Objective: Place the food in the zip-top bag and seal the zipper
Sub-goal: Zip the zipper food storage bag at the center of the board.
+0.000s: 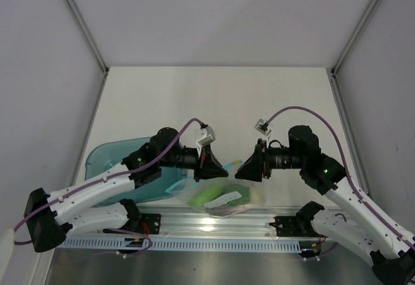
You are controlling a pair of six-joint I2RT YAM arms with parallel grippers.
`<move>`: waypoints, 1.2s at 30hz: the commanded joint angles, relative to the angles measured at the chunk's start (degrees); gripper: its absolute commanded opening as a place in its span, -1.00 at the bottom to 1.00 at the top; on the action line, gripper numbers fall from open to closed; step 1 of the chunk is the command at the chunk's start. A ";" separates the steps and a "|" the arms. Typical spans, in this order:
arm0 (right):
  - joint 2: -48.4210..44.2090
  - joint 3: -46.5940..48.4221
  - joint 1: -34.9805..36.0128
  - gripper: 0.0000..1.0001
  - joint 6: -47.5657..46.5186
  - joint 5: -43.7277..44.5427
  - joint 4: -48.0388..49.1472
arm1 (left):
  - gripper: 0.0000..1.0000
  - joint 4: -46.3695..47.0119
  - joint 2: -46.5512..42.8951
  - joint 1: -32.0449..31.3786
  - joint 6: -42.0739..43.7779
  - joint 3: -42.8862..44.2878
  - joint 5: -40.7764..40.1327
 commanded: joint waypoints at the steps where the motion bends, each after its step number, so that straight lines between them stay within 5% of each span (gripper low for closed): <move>1: -0.74 -1.70 0.19 -0.16 0.23 -4.18 7.94 | -0.99 6.11 -1.03 0.43 -2.28 -0.87 3.76; 5: 0.04 -2.76 0.27 -0.19 -0.22 -5.58 10.84 | -0.99 10.85 -1.03 0.43 -4.12 -2.11 7.71; 10: -0.57 -5.13 0.45 -0.59 2.77 -10.76 19.27 | -0.99 11.74 -0.33 0.52 -4.74 -2.11 10.26; 12: -1.27 -5.31 0.45 -1.00 2.86 -10.95 19.82 | -0.99 11.66 -0.41 0.52 -4.74 -2.19 10.35; 15: -1.71 -5.05 0.45 -1.00 2.86 -10.60 18.85 | -0.98 11.48 -1.11 1.31 -4.91 -2.90 9.74; 26: -3.03 -5.75 1.41 -1.00 5.32 -2.87 14.98 | 0.35 15.59 -6.30 2.54 -8.87 -3.87 -0.80; 30: -2.94 -5.05 3.43 -1.00 5.67 -0.94 14.54 | 0.53 16.05 -5.95 1.75 -8.35 -3.43 -4.40; 36: -2.85 -4.78 5.72 -1.00 6.20 2.05 13.40 | 0.53 16.74 -5.16 -1.06 -6.33 -2.72 -11.25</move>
